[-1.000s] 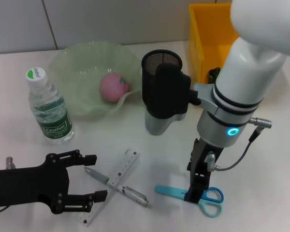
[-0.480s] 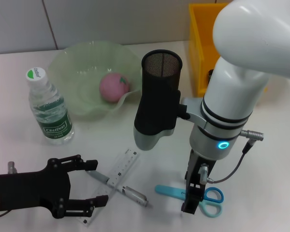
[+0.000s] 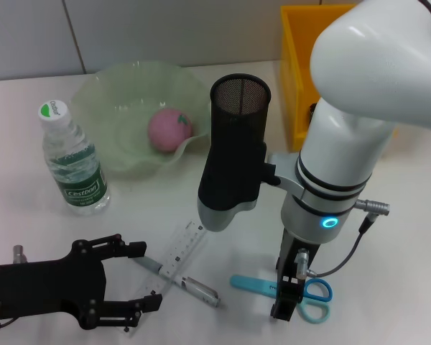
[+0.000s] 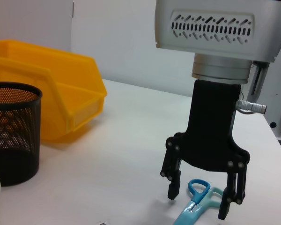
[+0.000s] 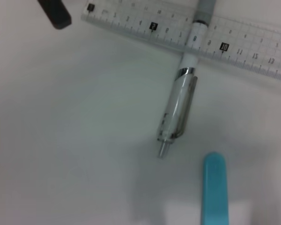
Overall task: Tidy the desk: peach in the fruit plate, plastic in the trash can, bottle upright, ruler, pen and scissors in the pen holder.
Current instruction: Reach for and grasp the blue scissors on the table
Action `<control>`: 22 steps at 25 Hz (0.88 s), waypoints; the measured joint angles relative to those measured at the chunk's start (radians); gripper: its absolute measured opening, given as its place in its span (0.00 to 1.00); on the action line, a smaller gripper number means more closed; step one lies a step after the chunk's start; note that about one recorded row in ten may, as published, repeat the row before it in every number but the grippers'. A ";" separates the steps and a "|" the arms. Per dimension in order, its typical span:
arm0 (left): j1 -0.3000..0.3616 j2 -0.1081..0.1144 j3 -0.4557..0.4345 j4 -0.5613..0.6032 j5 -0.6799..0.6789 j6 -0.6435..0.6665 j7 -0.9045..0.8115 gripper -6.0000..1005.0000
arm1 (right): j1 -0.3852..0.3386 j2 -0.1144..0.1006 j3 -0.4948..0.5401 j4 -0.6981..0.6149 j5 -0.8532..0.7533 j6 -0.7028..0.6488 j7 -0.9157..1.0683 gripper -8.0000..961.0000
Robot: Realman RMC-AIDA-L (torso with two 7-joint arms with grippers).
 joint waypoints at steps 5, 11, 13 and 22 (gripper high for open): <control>0.003 0.000 -0.003 -0.002 -0.007 0.000 0.000 0.86 | -0.001 0.000 -0.014 0.003 -0.001 0.009 0.000 0.71; 0.001 0.000 -0.003 -0.002 -0.008 0.000 0.000 0.86 | 0.000 0.000 -0.024 0.009 -0.001 0.009 0.000 0.67; 0.001 0.000 -0.003 -0.002 -0.009 0.000 0.000 0.86 | 0.000 0.000 -0.024 0.009 -0.002 0.009 0.000 0.62; 0.004 0.000 -0.003 -0.002 -0.010 -0.001 0.000 0.86 | 0.001 0.000 -0.030 0.009 -0.002 0.019 0.002 0.52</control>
